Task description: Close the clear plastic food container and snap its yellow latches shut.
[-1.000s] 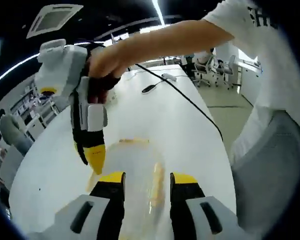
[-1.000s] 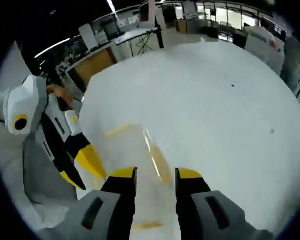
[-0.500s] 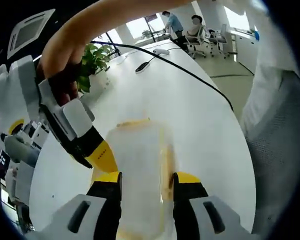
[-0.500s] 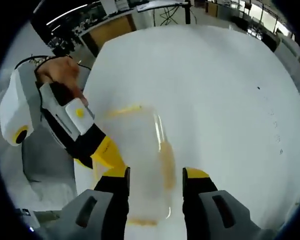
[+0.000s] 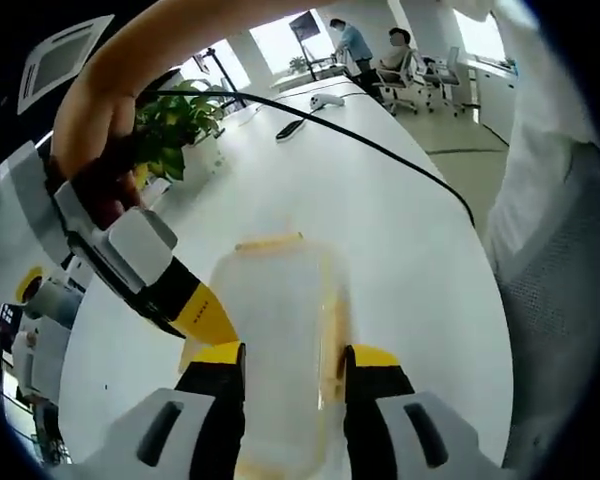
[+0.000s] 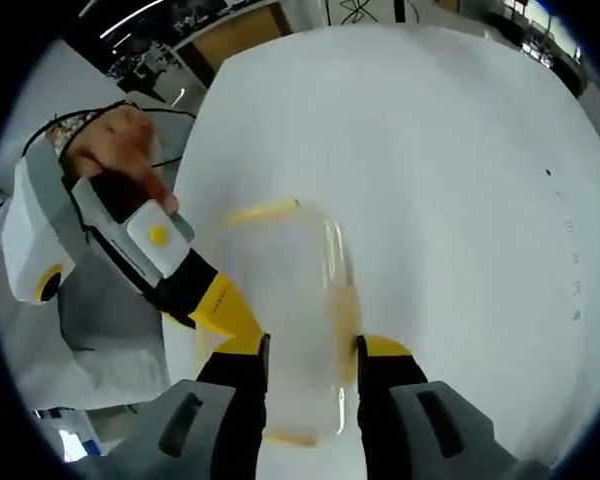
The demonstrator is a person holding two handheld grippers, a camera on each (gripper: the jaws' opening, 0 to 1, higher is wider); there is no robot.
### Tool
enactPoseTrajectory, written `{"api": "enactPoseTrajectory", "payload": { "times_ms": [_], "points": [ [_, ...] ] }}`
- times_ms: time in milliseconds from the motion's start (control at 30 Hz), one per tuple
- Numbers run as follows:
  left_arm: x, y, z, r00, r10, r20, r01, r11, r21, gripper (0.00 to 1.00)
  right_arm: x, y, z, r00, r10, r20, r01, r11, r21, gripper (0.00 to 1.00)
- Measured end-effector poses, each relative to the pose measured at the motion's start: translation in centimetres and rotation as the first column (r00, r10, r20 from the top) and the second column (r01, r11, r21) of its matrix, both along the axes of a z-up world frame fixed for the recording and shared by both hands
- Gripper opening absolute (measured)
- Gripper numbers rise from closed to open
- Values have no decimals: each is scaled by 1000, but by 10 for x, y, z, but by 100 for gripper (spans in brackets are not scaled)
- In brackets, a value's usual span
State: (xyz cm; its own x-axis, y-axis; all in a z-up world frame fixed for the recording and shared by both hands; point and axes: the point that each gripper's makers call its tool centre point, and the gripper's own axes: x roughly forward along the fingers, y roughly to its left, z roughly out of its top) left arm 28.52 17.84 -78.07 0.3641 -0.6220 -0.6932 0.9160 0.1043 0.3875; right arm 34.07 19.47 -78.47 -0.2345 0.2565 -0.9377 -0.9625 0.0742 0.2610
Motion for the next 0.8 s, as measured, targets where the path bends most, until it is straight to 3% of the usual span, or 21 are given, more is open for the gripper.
{"api": "enactPoseTrajectory", "payload": {
  "times_ms": [167, 433, 700, 733, 800],
  "points": [
    [1, 0, 0, 1000, 4, 7, -4, 1000, 2, 31, 0, 0, 1, 999, 47, 17, -47, 999, -5, 31],
    [1, -1, -1, 999, 0, 37, 0, 1000, 13, 29, 0, 1, 0, 998, 57, 26, -56, 997, -48, 30],
    [2, -1, -1, 999, 5, 32, -5, 1000, 12, 28, -1, 1, 0, 997, 77, 32, -74, 993, -89, 30],
    [8, 3, 2, 997, 33, 68, -34, 999, 10, 26, -3, 2, 1, 995, 92, 39, -88, 992, -93, 29],
    [3, 4, 4, 999, 5, 41, -5, 1000, 17, 26, -3, 2, -1, 992, 114, 56, -107, 988, -108, 29]
  ]
}}
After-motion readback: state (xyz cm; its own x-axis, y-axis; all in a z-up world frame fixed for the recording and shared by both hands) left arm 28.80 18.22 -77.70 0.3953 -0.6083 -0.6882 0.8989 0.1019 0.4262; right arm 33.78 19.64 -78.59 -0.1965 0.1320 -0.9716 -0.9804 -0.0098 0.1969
